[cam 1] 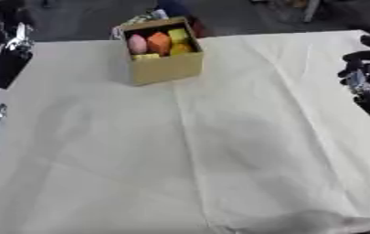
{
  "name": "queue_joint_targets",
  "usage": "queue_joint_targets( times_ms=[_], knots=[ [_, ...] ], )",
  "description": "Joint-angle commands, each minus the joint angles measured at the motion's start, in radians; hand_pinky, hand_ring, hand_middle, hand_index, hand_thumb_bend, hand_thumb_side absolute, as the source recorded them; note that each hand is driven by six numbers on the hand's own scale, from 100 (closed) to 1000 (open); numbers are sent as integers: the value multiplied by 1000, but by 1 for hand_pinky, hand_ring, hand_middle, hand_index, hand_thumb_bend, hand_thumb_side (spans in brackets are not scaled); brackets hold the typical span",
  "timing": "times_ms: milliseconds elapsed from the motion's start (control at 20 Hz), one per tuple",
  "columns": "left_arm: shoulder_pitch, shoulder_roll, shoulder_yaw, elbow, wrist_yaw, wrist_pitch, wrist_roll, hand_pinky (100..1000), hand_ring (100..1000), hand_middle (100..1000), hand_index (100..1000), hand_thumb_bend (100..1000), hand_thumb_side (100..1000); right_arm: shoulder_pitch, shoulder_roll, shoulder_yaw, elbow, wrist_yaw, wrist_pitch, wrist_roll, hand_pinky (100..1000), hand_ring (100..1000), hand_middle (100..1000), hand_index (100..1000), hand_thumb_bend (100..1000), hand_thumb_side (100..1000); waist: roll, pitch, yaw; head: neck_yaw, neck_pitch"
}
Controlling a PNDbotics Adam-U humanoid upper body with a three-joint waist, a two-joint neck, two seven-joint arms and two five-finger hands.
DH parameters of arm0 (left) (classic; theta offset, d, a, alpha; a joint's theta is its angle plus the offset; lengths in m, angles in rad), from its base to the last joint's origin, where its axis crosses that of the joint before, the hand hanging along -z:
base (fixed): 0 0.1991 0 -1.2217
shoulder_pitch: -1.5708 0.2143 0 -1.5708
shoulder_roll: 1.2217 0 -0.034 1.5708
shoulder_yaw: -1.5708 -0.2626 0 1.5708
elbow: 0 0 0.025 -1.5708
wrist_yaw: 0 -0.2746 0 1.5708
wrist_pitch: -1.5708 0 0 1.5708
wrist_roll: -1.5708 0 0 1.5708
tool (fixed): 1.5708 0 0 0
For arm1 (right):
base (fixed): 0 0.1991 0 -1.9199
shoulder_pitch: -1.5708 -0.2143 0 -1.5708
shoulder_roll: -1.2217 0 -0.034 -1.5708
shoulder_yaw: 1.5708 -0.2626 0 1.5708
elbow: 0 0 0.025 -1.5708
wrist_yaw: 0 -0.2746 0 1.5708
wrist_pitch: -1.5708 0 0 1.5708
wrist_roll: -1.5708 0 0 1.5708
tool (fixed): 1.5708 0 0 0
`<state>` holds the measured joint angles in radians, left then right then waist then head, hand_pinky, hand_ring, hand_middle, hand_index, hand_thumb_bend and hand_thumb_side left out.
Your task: Pick up objects on the table and place them in the box.
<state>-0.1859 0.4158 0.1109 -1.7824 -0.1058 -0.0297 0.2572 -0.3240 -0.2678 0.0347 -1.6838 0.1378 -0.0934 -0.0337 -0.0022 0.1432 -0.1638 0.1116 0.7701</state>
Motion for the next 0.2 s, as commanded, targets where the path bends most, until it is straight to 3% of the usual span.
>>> queue_joint_targets(
  times_ms=[50, 200],
  knots=[
    [26, -36, 27, -30, 15, -7, 28, 684, 669, 613, 774, 127, 681, -4, -1, 3, -15, -18, -7, -10, 584, 612, 686, 916, 100, 524, 6, 5, 2, 5, 0],
    [57, -69, 30, -27, 18, -13, 35, 682, 665, 610, 773, 122, 702, 0, 2, 7, -12, -21, -8, -6, 584, 613, 688, 916, 100, 516, 6, 7, 5, 6, 0]
  ],
)
